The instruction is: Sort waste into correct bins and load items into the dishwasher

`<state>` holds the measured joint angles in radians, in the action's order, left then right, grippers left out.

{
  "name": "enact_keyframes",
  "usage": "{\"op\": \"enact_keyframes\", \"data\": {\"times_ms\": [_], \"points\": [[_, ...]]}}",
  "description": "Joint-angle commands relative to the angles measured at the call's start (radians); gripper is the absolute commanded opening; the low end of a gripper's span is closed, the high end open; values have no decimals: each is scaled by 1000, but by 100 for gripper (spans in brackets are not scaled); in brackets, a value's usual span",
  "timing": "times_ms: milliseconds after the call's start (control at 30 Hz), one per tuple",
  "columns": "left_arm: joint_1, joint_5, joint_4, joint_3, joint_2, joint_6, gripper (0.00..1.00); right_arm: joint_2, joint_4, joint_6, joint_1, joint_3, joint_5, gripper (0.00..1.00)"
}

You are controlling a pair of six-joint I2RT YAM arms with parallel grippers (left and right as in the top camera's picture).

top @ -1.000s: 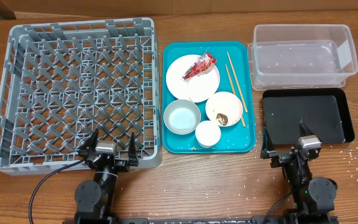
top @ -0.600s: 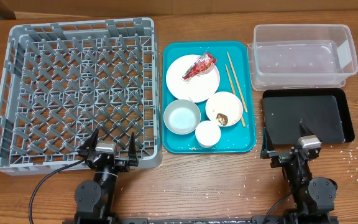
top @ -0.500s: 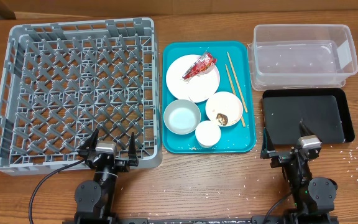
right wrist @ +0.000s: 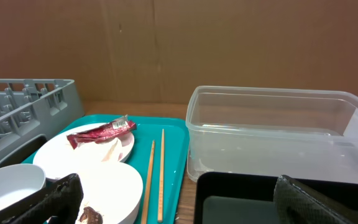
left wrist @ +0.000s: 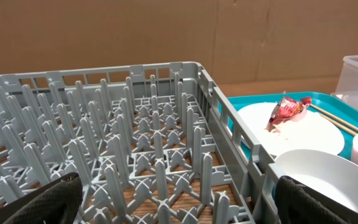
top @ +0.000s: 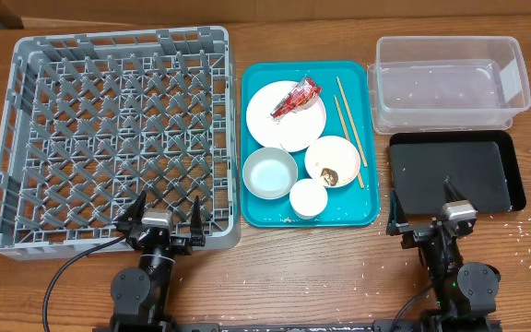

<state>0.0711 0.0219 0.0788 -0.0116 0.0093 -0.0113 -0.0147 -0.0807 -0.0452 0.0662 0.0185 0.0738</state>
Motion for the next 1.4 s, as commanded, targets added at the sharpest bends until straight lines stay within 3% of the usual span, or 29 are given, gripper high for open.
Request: {"op": "enact_keyframes", "data": {"times_ms": [0, 900, 1067, 1367], "points": [[-6, -3, -2, 7, -5, -19, 100, 12, 5, 5, -1, -10, -6, 100], [-6, -3, -2, 7, -5, -19, 100, 12, 5, 5, -1, -10, 3, 100], [-6, -3, -2, 7, -5, -19, 100, 12, 50, 136, -1, -10, 104, 100], [-6, -3, -2, 7, -5, -19, 100, -8, 86, 136, -1, 107, 283, 100]]}}
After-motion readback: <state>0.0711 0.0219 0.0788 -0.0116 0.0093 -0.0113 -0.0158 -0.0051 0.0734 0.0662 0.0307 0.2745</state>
